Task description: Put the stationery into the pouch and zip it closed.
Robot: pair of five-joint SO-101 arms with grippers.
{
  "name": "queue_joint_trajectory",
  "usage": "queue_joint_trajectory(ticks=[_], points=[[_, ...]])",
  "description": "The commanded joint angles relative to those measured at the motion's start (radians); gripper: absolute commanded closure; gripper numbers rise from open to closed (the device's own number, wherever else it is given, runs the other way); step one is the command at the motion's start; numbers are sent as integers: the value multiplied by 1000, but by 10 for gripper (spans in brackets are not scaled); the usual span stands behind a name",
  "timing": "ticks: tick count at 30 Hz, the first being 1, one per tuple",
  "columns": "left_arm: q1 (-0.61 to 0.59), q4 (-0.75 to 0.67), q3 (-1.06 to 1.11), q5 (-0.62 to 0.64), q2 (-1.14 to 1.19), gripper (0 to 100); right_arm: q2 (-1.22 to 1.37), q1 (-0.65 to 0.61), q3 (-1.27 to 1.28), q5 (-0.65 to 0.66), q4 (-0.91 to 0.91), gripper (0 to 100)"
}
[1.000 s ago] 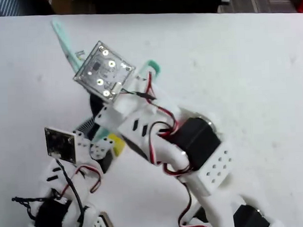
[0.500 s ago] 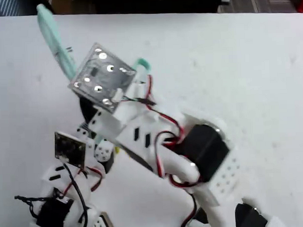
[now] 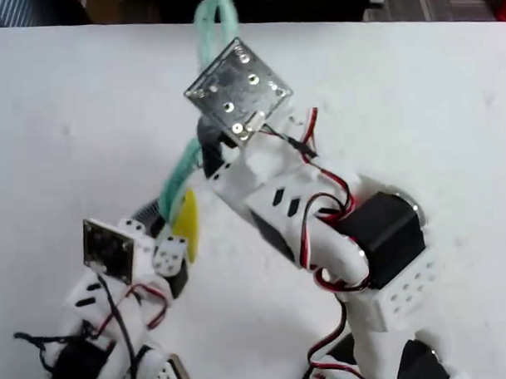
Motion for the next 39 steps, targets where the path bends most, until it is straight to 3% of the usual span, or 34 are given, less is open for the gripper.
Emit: queue_joint_trajectory(ticks=[1, 6, 14, 16, 19, 21, 26, 29, 39], points=[[76, 64, -84, 6, -10, 977, -13, 18, 86, -2, -97, 981], [77, 48, -49, -40, -10, 977, -70, 13, 279, -2, -303, 981], [76, 71, -48, -161, -10, 977, -286, 102, 318, 9, -332, 981], [76, 71, -48, -201, -10, 977, -318, 122, 322, 127, -323, 981], [81, 72, -46, -219, -10, 977, -323, 122, 315, 414, -237, 957], [81, 72, -35, -219, -10, 977, -318, 88, 315, 574, -150, 887], [79, 72, -28, -221, -10, 974, -255, 70, 315, 784, 44, 692], [77, 74, -26, -221, -10, 974, -203, 67, 315, 873, 64, 680], [79, 94, -26, -221, -10, 974, 8, 65, 129, 993, 85, 694]])
